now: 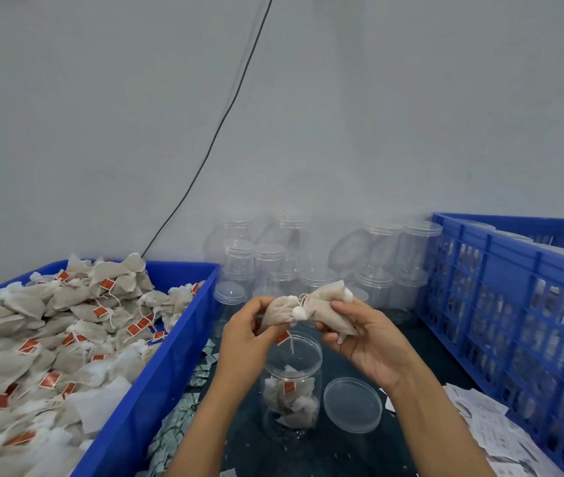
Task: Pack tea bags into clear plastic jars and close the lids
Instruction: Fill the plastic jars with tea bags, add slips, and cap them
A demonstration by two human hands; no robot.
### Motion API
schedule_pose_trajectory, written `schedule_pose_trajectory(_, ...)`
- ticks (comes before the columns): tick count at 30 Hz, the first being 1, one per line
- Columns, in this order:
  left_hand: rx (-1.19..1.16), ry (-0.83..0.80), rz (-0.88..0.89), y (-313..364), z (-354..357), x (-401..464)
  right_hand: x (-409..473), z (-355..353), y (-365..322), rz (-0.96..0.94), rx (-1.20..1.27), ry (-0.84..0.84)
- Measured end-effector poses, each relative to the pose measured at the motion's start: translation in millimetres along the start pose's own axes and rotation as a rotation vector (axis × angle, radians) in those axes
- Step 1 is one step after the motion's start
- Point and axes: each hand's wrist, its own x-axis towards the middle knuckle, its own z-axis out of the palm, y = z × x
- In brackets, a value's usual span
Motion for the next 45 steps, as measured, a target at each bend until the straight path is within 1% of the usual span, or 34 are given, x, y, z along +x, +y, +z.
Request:
schedule_pose_trajectory(2, -0.003, 0.007, -0.018, -3, 0, -3, 1, -1, 1, 0.006, 0.013, 0.017)
schedule_pose_trajectory(6, 0.039, 0.018, -0.047, -9, -3, -6, 0, -5, -2, -0.014, -0.053, 0.091)
schedule_pose_trajectory(8, 0.057, 0.016, -0.059, -11, -6, -8, -2, -9, -6, -0.055, 0.003, 0.131)
schedule_pose_trajectory(10, 0.108, 0.022, -0.062, -10, -8, -10, -4, -10, -9, -0.097, 0.123, 0.164)
schedule_pose_trajectory(13, 0.245, -0.006, -0.061, -11, -4, -12, -5, -8, -9, -0.126, 0.264, 0.210)
schedule_pose_trajectory(15, 0.410, -0.023, -0.060, -11, -2, -13, -4, -5, -8, -0.141, 0.289, 0.245)
schedule_pose_trajectory(17, 0.555, -0.101, -0.095, -11, -3, -14, -3, -3, -8, -0.155, 0.282, 0.283)
schedule_pose_trajectory(18, 0.588, -0.157, -0.125, -10, -3, -16, -2, -2, -7, -0.160, 0.266, 0.301)
schedule_pose_trajectory(19, 0.581, -0.185, -0.151, -7, -3, -17, -1, -1, -6, -0.165, 0.239, 0.312)
schedule_pose_trajectory(20, 0.543, -0.170, -0.160, -4, -3, -18, 0, 0, -5, -0.168, 0.199, 0.317)
schedule_pose_trajectory(23, 0.288, -0.010, -0.120, 6, -1, -19, 4, 3, 1, -0.156, 0.029, 0.289)
schedule_pose_trajectory(25, 0.081, -0.034, -0.124, 9, 2, -18, 6, 7, 3, -0.135, -0.077, 0.234)
schedule_pose_trajectory(26, 0.025, -0.061, -0.128, 11, 4, -17, 6, 10, 4, -0.122, -0.118, 0.203)
schedule_pose_trajectory(28, -0.008, -0.076, -0.114, 13, 7, -12, 6, 14, 6, -0.098, -0.174, 0.152)
schedule_pose_trajectory(32, 0.021, -0.013, -0.053, 17, 9, -4, 6, 17, 9, -0.042, -0.211, 0.096)
schedule_pose_trajectory(34, 0.024, 0.036, -0.037, 17, 4, 0, 7, 16, 8, -0.026, -0.193, 0.109)
schedule_pose_trajectory(37, -0.007, 0.091, -0.027, 17, -8, 5, 10, 9, 3, -0.048, -0.089, 0.183)
schedule_pose_trajectory(39, 0.092, 0.026, -0.051, 16, -13, 5, 11, 4, 0, -0.068, -0.038, 0.199)
schedule_pose_trajectory(42, 0.369, -0.075, -0.041, 11, -9, 0, 10, 1, -1, -0.077, -0.041, 0.164)
schedule_pose_trajectory(44, 0.524, -0.081, -0.029, 10, -4, -3, 10, 0, 0, -0.081, -0.114, 0.149)
schedule_pose_trajectory(45, 0.562, -0.072, -0.032, 10, -2, -4, 10, 0, 0, -0.082, -0.150, 0.133)
